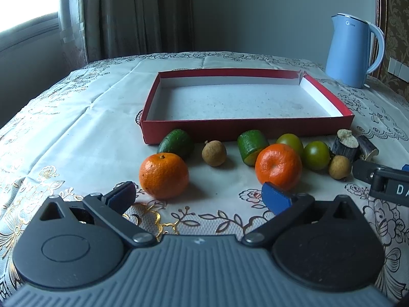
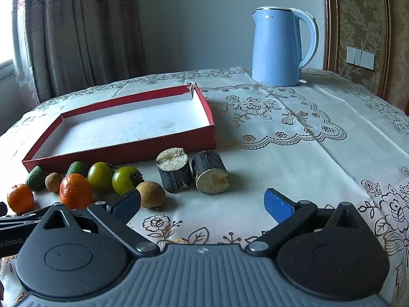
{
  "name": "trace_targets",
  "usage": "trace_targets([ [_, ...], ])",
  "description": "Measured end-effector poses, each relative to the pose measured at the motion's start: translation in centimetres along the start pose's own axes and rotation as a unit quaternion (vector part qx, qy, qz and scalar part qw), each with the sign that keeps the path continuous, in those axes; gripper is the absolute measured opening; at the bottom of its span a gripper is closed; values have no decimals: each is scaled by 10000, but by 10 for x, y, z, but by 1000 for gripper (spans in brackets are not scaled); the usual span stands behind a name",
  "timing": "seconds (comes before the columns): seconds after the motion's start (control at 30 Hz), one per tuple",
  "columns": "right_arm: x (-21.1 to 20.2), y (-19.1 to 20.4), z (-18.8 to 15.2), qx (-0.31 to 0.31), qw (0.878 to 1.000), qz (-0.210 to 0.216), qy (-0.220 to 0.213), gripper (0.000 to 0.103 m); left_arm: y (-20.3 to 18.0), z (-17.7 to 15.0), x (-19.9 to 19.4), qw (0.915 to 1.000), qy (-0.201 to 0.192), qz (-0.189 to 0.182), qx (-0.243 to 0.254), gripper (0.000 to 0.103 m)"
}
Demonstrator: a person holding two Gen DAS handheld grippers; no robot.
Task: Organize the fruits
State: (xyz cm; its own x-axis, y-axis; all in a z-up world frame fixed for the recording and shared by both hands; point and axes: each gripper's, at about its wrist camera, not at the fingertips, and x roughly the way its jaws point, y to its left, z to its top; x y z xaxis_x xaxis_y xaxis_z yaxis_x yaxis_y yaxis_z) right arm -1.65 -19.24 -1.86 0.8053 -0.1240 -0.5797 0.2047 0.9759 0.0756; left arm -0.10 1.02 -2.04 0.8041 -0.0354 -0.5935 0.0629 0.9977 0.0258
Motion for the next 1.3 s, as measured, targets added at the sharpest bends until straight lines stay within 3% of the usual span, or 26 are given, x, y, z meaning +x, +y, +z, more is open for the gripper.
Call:
trace_targets([
  [0.5,-1,-19,-4,57,10000,-27,16,103,9,-10,-5,9998,-173,-67,19,103],
  [0.77,9,-37,0,96,9997,182,142,102,13,-12,-5,9995,-277,-167,17,103],
  [1.07,28,-42,14,-54,9991,193,375,91,12,-13,-3,9990,-385,-198,139,103],
  [1.3,40,-28,18,-409,9980,50,477,74,20,-19,-7,9985,-455,-302,62,103],
])
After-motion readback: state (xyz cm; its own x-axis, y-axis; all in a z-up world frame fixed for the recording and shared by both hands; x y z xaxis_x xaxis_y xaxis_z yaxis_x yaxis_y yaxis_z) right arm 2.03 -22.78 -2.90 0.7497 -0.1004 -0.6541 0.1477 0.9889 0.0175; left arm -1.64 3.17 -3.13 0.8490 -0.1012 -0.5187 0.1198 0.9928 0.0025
